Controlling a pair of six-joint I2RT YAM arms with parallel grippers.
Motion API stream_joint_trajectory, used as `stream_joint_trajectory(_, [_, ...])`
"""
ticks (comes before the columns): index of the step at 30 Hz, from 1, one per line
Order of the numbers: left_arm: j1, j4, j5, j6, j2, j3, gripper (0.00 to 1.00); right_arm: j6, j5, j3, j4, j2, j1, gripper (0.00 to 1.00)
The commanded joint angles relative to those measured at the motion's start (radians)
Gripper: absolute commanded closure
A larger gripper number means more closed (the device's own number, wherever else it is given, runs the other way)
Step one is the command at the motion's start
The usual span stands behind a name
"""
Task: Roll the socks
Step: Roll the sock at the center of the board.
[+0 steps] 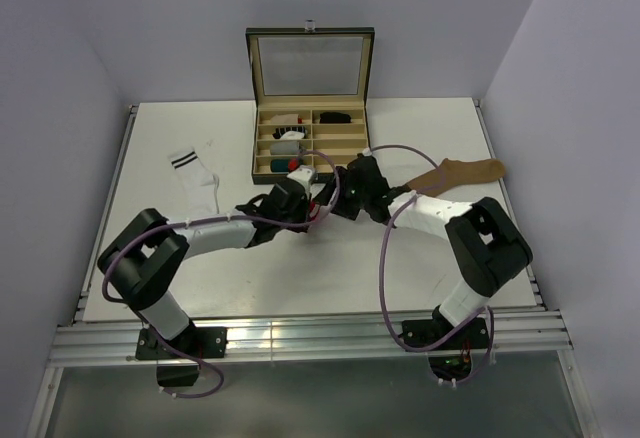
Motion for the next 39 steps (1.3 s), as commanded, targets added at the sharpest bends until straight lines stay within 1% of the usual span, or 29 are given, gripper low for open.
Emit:
stream_joint_trajectory(1, [0.063, 0.041, 0.266, -0.118, -0.06, -0.036, 0.99, 0.013, 0.041, -0.02, 0.068, -0.061, -0.005, 0.3])
stream_joint_trajectory(3, [0.106, 0.063, 0.362, -0.16, -0.057, -0.044, 0.99, 0.021, 0.035, -0.025, 0.082, -0.057, -0.005, 0.27])
stream_joint_trajectory(4, [0.12, 0.067, 0.385, -0.174, -0.051, -0.045, 0.99, 0.024, 0.032, -0.028, 0.088, -0.052, -0.005, 0.24])
stream_joint_trajectory(10, [0.192, 0.096, 0.507, -0.253, 0.002, -0.059, 0.99, 0.033, 0.032, -0.022, 0.109, -0.018, -0.004, 0.23])
stream_joint_trajectory(12, [0.215, 0.107, 0.527, -0.279, 0.025, -0.067, 0.99, 0.038, 0.032, -0.019, 0.108, -0.003, -0.004, 0.23])
stream_joint_trajectory(21, [0.248, 0.142, 0.6, -0.361, 0.114, -0.071, 0.99, 0.05, 0.03, -0.005, 0.067, 0.064, 0.002, 0.27])
stream_joint_trajectory(27, [0.254, 0.153, 0.634, -0.384, 0.152, -0.068, 0.99, 0.055, 0.041, 0.01, 0.045, 0.097, 0.006, 0.33])
stream_joint_trajectory(28, [0.255, 0.155, 0.637, -0.385, 0.157, -0.067, 0.99, 0.056, 0.041, 0.012, 0.045, 0.103, 0.006, 0.35])
stream_joint_trajectory(32, [0.255, 0.153, 0.653, -0.396, 0.177, -0.064, 0.99, 0.055, 0.044, 0.04, 0.021, 0.135, 0.01, 0.41])
stream_joint_trajectory(34, [0.255, 0.162, 0.662, -0.402, 0.18, -0.065, 0.99, 0.053, 0.045, 0.044, 0.008, 0.153, 0.01, 0.5])
stream_joint_trajectory(35, [0.255, 0.165, 0.663, -0.405, 0.18, -0.068, 0.99, 0.052, 0.045, 0.047, -0.002, 0.163, 0.012, 0.56])
stream_joint_trajectory(36, [0.257, 0.165, 0.665, -0.404, 0.178, -0.068, 0.99, 0.052, 0.045, 0.05, -0.009, 0.166, 0.012, 0.66])
stream_joint_trajectory(38, [0.257, 0.164, 0.656, -0.395, 0.172, -0.068, 0.99, 0.049, 0.05, 0.052, -0.032, 0.166, 0.013, 0.79])
stream_joint_trajectory(39, [0.257, 0.161, 0.647, -0.39, 0.166, -0.068, 0.99, 0.045, 0.055, 0.056, -0.042, 0.166, 0.013, 0.9])
